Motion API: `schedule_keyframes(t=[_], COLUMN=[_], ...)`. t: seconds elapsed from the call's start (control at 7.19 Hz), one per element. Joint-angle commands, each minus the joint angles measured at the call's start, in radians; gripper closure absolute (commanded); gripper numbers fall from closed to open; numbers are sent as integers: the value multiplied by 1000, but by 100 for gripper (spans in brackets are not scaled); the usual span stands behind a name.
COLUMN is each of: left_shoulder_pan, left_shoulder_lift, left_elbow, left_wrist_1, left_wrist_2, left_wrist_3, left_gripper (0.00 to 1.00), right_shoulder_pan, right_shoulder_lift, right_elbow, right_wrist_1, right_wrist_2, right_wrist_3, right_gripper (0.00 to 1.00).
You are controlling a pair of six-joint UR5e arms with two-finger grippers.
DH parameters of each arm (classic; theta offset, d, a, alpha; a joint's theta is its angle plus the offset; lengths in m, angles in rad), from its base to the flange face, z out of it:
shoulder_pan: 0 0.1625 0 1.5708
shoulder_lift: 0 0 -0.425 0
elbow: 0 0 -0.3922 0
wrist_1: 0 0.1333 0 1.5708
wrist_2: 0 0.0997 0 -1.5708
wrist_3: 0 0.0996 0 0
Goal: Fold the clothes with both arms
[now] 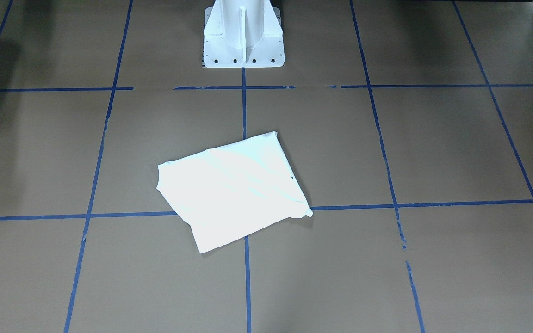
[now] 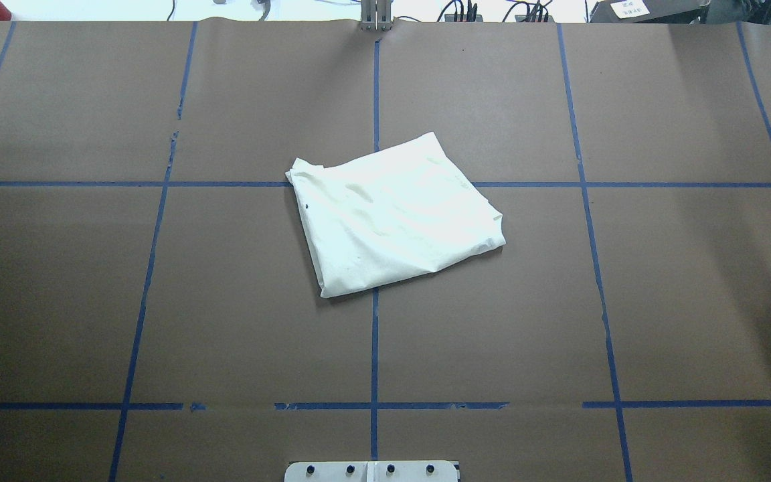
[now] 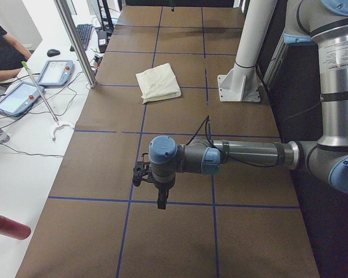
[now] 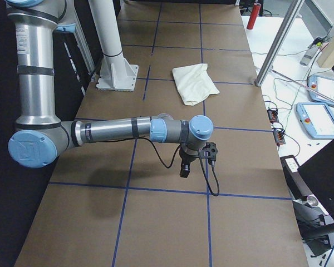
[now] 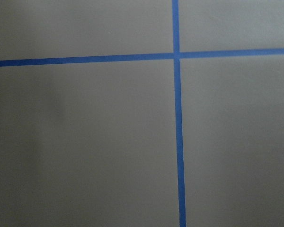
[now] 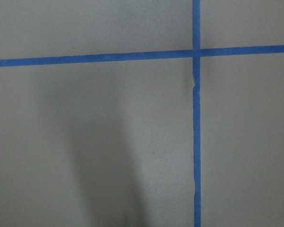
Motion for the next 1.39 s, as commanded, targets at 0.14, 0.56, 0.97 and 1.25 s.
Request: schedule_keyframes(t=[0.14, 0.56, 0.97, 1.25], left_shoulder_pan=[81, 81, 80, 80], left_shoulder_lift=[-48, -82, -81, -81], left_elbow=[7, 44, 64, 64], left_wrist_1=[-5, -2, 0, 5], left_wrist_2=[85, -11, -11, -11], left_wrist_3=[-7, 5, 9, 9], left_gripper=[0, 0, 0, 0], right_shoulder_pan=[0, 2, 9, 9], right_shoulder_lift=[0, 5, 4, 3], right_elbow=[-3, -1, -1, 0], right_wrist_1=[0, 0, 0, 0], right_wrist_2=[1, -1, -1, -1], right_wrist_3=[2, 0, 0, 0], right_gripper=[0, 0, 0, 0])
